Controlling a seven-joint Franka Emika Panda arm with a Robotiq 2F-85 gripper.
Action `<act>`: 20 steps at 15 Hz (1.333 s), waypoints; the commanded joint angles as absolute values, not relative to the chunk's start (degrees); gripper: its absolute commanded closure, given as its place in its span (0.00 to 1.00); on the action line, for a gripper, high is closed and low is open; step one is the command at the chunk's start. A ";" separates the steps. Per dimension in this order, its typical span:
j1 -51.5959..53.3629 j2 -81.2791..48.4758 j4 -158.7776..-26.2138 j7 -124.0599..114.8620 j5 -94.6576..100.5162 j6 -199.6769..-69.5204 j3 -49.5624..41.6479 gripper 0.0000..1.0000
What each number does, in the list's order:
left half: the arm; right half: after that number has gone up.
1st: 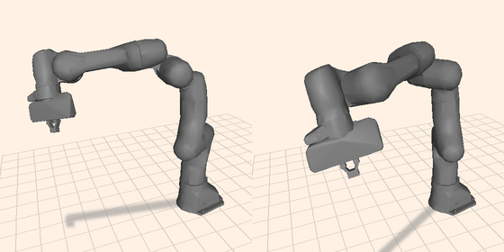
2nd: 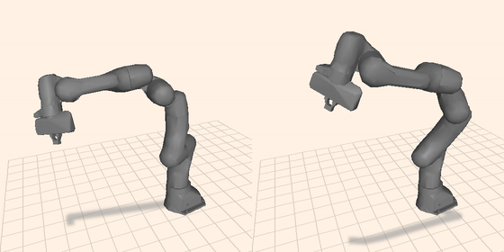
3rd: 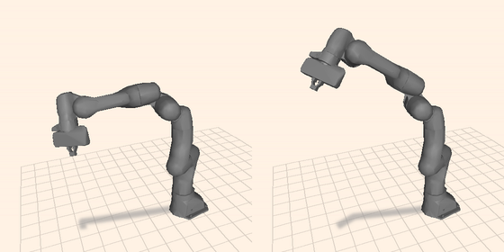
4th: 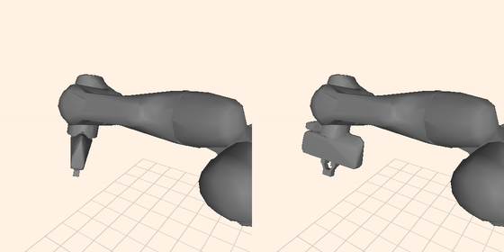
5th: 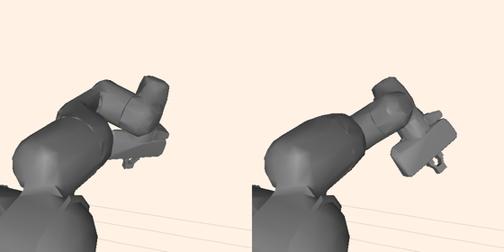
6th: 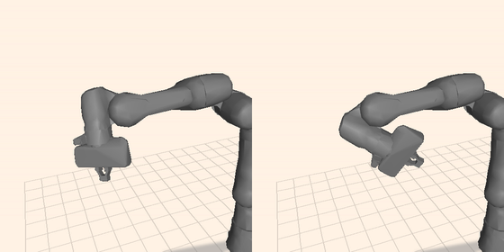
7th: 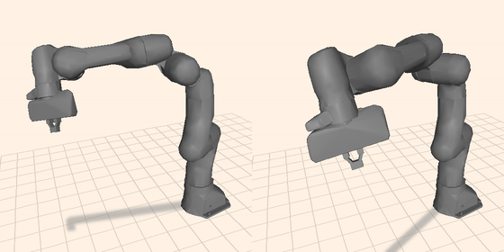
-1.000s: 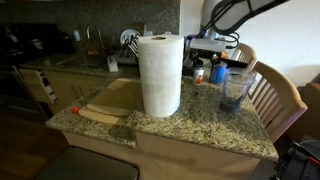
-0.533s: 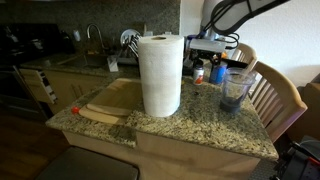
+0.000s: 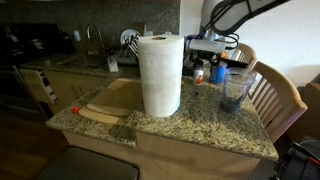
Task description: Move the white and orange bottle forward
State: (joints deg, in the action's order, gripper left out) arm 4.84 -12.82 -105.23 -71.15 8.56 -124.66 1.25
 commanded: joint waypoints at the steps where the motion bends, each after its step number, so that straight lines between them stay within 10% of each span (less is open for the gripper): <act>1: 5.33 -12.83 -105.15 -70.52 8.08 -124.68 0.63 0.42; 9: 5.64 -11.74 -104.57 -71.07 9.06 -125.38 0.69 0.81; 20: 7.20 -1.15 -101.60 -77.39 23.09 -125.65 1.12 0.81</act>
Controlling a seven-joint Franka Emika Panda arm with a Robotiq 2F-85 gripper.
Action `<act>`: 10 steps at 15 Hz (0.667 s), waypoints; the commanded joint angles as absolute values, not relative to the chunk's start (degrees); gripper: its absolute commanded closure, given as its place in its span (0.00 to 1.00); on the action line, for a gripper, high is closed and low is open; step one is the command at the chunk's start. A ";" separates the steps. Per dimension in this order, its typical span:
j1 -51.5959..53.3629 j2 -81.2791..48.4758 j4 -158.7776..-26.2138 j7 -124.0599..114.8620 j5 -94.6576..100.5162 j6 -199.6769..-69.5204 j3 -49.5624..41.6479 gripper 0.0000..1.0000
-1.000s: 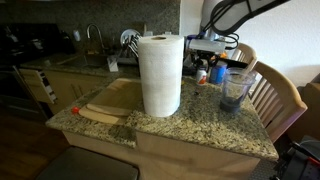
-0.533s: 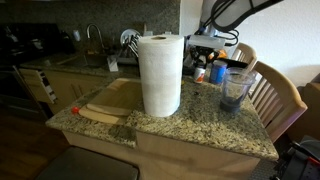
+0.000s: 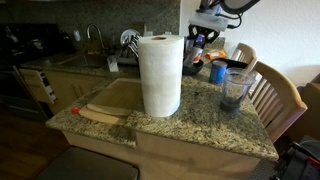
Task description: Move the white and orange bottle forward
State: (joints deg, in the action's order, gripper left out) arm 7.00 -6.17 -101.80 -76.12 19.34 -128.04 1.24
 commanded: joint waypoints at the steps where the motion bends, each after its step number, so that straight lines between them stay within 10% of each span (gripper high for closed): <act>1: 6.83 0.68 -100.42 -75.71 22.98 -122.46 1.61 0.81; 10: 4.15 6.61 -91.13 -45.22 6.18 -93.94 1.90 0.81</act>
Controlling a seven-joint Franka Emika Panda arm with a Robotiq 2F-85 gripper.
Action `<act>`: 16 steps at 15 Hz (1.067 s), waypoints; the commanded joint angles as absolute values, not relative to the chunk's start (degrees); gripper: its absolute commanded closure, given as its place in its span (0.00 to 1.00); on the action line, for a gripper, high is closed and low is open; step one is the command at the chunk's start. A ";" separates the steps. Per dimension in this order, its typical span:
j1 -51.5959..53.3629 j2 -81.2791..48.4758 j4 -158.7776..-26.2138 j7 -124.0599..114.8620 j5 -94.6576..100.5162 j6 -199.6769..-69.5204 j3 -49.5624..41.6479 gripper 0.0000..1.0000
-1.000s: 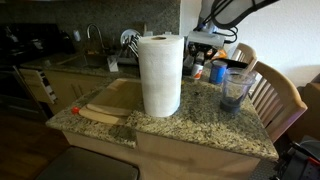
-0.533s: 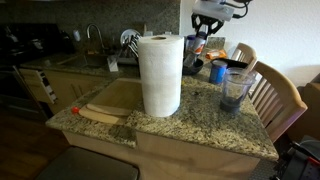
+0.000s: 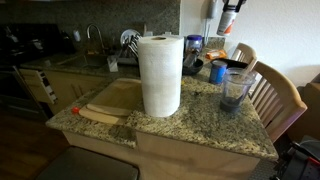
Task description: Move the white and orange bottle forward
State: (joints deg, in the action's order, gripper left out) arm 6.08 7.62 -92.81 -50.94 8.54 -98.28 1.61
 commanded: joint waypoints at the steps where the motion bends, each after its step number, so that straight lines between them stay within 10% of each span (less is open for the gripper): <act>1: 3.84 6.55 -91.65 -44.52 6.59 -93.38 2.04 0.81; 16: 1.42 1.24 -97.35 -38.53 2.72 -89.74 0.14 0.81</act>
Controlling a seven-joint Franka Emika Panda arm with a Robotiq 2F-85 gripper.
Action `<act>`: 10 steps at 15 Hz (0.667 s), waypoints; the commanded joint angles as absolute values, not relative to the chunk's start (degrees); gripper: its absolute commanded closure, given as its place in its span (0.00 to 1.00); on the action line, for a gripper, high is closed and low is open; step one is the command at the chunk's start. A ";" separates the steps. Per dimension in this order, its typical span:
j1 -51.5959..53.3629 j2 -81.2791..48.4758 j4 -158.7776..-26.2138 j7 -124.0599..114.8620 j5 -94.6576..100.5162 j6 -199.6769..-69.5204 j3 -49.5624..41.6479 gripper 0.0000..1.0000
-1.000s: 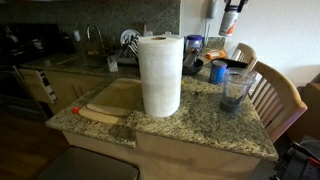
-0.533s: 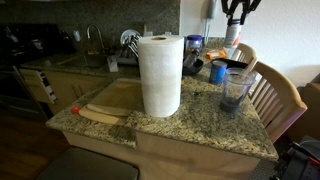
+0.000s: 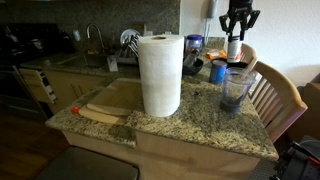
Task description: Move the white and orange bottle forward
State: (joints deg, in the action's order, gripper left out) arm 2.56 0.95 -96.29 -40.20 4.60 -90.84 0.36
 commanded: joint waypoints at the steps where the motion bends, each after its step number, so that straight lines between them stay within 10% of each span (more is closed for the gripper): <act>1: 1.28 1.10 -97.60 -38.52 2.47 -89.57 0.06 0.81; 10: 2.85 2.54 -108.49 -48.04 4.63 -102.43 2.08 0.81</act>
State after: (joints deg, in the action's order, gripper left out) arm 2.51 1.08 -102.28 -44.98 4.00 -96.57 0.93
